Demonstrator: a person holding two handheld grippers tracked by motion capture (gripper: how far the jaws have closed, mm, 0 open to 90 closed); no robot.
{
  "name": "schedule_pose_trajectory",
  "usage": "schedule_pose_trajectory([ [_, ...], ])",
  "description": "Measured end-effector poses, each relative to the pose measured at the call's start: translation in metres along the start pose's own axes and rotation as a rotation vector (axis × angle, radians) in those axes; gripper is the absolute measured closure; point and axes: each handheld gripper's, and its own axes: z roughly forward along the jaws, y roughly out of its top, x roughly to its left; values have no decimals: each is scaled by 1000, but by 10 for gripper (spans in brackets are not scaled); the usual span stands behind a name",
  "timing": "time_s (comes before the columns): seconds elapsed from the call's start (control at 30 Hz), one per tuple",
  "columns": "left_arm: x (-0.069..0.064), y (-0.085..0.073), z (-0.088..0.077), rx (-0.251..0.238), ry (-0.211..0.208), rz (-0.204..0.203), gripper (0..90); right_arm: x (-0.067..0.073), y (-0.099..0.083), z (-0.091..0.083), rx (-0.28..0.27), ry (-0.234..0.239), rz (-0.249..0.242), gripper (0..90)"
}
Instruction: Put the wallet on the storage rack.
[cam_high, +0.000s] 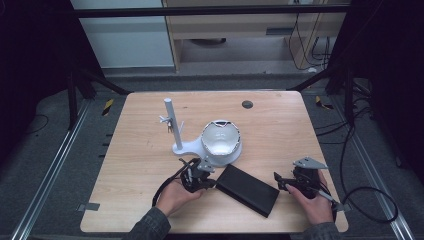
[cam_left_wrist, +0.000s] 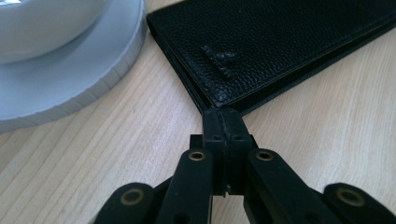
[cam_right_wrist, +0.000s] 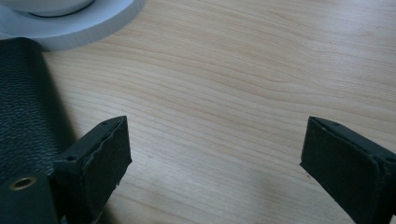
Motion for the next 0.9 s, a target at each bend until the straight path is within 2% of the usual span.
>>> schedule_pose_trajectory([
  [0.03,0,0,0,0,0,0,896,0,0,0,0,0,0,89],
  [0.13,0,3,1,-28,-26,-7,893,8,2,-4,-7,52,7,109],
  [0.23,0,5,4,-42,-30,-16,892,22,8,-11,-16,102,-25,123],
  [0.33,0,10,5,-40,-31,-8,888,39,15,-20,-25,152,-61,133],
  [0.4,0,11,6,-53,-32,-20,885,49,17,-23,-5,176,-103,134],
  [0.67,0,22,2,-45,-31,-1,880,78,18,-28,51,222,-190,89],
  [0.8,2,32,-1,-48,-22,4,879,85,17,-29,58,247,-239,68],
  [0.9,3,36,-2,-50,-19,2,880,86,13,-29,62,244,-259,80],
])
